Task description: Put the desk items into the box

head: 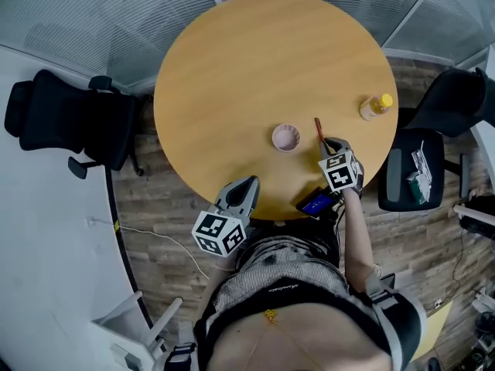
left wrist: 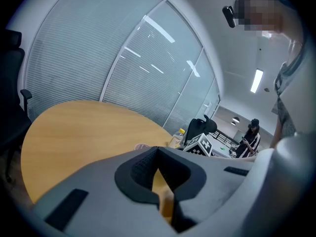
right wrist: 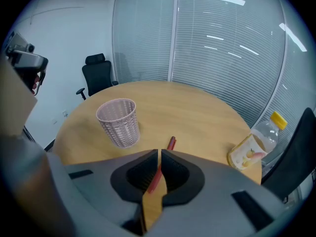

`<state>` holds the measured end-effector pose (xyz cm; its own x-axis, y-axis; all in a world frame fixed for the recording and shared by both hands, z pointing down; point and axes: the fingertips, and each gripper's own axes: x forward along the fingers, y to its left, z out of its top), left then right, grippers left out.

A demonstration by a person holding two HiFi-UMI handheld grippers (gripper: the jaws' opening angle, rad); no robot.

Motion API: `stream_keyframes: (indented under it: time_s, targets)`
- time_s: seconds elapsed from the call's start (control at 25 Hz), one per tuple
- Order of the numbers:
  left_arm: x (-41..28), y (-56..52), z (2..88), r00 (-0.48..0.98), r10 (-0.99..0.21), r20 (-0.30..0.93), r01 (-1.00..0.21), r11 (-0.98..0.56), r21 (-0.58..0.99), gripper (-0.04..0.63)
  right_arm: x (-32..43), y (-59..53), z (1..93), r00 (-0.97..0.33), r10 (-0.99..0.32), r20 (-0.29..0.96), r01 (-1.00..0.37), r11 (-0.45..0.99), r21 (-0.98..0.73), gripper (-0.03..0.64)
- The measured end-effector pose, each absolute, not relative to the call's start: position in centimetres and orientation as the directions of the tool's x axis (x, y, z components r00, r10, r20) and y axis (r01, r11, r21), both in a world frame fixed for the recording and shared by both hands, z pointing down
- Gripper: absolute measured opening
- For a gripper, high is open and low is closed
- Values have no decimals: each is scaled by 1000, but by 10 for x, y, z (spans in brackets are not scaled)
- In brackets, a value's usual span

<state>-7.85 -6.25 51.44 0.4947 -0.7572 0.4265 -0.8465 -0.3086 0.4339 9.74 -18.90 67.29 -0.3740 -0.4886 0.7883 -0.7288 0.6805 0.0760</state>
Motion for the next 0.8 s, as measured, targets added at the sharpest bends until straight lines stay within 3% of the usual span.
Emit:
stream_keyframes:
  time_s: [0.8]
  targets:
    - [-83,-50,533,459,-753,472,-861,-246,446,18,103,-192,723,-360,-407,839,-763,647,-13,35]
